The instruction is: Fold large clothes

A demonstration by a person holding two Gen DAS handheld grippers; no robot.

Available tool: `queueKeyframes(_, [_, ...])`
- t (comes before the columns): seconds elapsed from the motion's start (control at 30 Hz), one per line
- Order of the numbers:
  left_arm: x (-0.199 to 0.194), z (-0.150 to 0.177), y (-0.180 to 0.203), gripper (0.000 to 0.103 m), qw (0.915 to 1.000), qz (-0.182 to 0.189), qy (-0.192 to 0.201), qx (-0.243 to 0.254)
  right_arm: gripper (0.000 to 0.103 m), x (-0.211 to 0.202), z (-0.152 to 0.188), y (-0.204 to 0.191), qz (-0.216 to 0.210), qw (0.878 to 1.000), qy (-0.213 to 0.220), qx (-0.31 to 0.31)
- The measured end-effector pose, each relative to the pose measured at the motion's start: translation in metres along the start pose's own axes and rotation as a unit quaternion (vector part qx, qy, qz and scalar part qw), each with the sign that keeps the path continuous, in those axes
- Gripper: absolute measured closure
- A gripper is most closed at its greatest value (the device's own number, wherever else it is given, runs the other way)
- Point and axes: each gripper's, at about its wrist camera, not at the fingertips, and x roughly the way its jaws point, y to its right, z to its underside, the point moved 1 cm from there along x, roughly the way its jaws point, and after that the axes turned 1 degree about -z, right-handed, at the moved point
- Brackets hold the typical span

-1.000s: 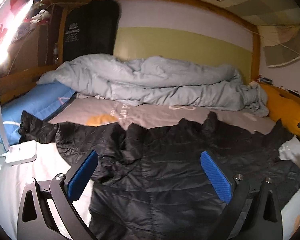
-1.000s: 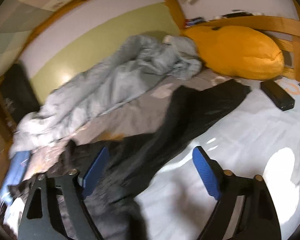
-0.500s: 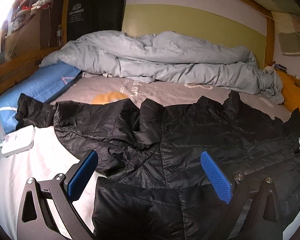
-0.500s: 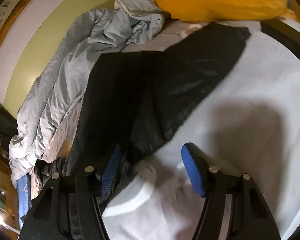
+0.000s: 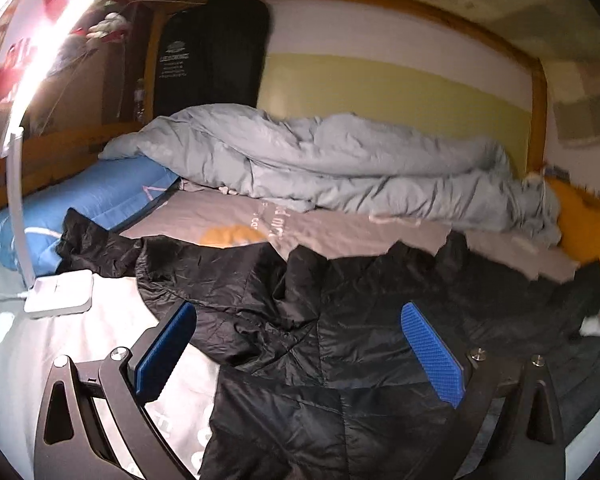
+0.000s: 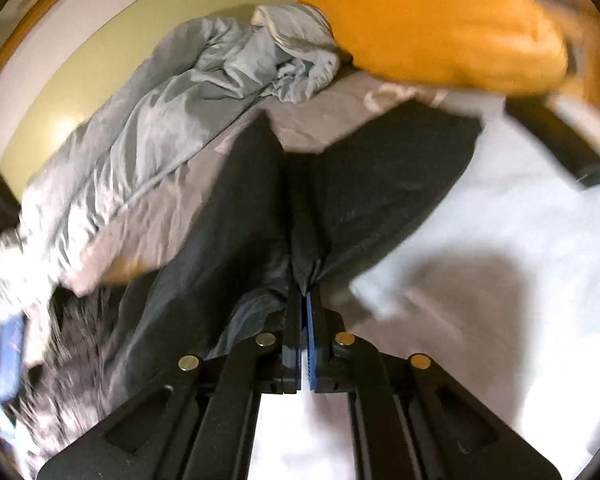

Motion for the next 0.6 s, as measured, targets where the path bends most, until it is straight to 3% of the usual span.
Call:
queueKeyframes(0.13, [-0.019,-0.005,-0.005,0.000,0.9998,0.013,0.010,-0.012,0.101,-0.048,0.030,-0.018,0.008,1.000,-0.016,-0.016])
queueKeyframes(0.23, [-0.032,-0.008,-0.002,0.000,0.9995,0.018,0.026,-0.008,0.100,-0.067,0.064,-0.025,-0.022,0.999,-0.033,-0.024])
queueKeyframes(0.33, [-0.042,-0.010,-0.001,0.000,0.9991,0.026,0.034,-0.006,0.089,-0.076,0.084,-0.022,-0.027,0.999,-0.038,-0.015])
queueKeyframes(0.37, [-0.046,-0.011,0.000,0.000,0.9989,0.030,0.035,-0.007,0.076,-0.078,0.088,-0.019,-0.026,0.999,-0.037,-0.009])
queueKeyframes(0.53, [-0.053,-0.011,-0.003,0.000,0.9985,0.033,0.042,-0.007,0.073,-0.089,0.081,0.002,0.017,0.999,0.013,0.037])
queueKeyframes(0.6, [-0.053,-0.010,-0.003,0.000,0.9986,0.034,0.040,-0.006,0.067,-0.092,0.077,0.020,0.034,0.996,0.030,0.081])
